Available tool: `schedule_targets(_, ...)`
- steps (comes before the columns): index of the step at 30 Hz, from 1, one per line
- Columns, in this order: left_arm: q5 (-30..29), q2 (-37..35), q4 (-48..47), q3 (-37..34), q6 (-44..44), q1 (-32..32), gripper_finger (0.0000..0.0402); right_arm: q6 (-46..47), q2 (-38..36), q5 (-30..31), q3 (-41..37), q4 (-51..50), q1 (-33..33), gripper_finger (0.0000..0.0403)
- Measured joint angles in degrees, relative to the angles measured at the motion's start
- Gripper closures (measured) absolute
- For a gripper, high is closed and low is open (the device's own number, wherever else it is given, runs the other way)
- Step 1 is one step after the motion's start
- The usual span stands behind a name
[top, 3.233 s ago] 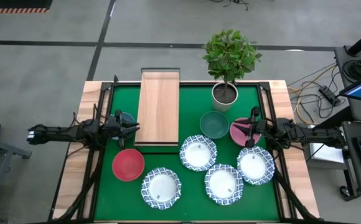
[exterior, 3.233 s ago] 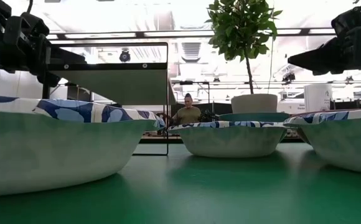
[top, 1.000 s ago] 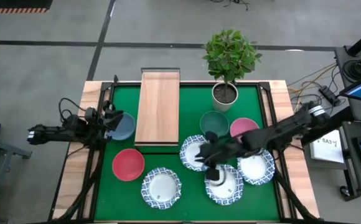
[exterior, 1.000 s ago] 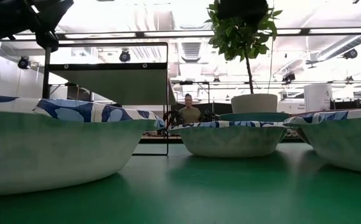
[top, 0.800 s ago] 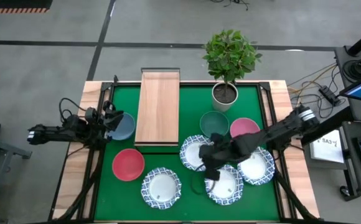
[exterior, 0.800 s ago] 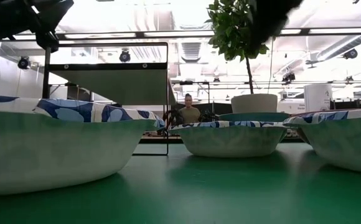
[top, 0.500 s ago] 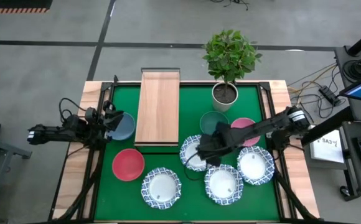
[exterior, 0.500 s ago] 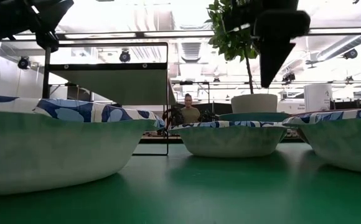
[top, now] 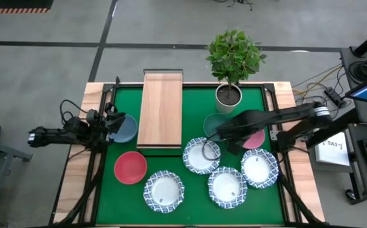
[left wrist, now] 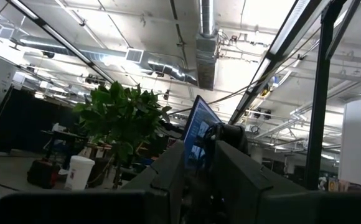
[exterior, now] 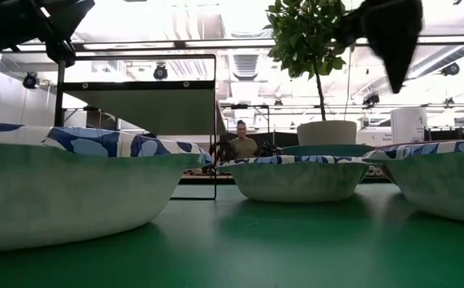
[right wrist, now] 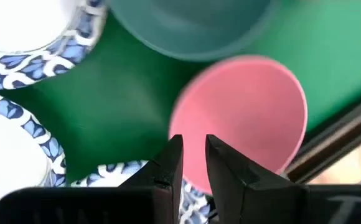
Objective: Place and stack bowls onto a shelf
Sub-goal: Put the pink bowl on the shelf
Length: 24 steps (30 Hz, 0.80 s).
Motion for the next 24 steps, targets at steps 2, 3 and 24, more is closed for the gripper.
schedule_targets(2,-0.01,-0.01,0.02,0.0,0.0,0.0,0.0327,3.19,-4.18,1.02,-2.69,1.66,-0.03,0.0344)
schedule_targets(3,-0.02,-0.01,0.0,0.0,0.0,0.0,0.0327,5.3,-6.08,1.59,-3.83,3.21,-0.01,0.0344)
schedule_targets(24,-0.04,0.0,0.02,0.0,0.02,0.0,0.0327,13.96,-10.5,0.2,-20.99,20.24,-0.17,0.0227)
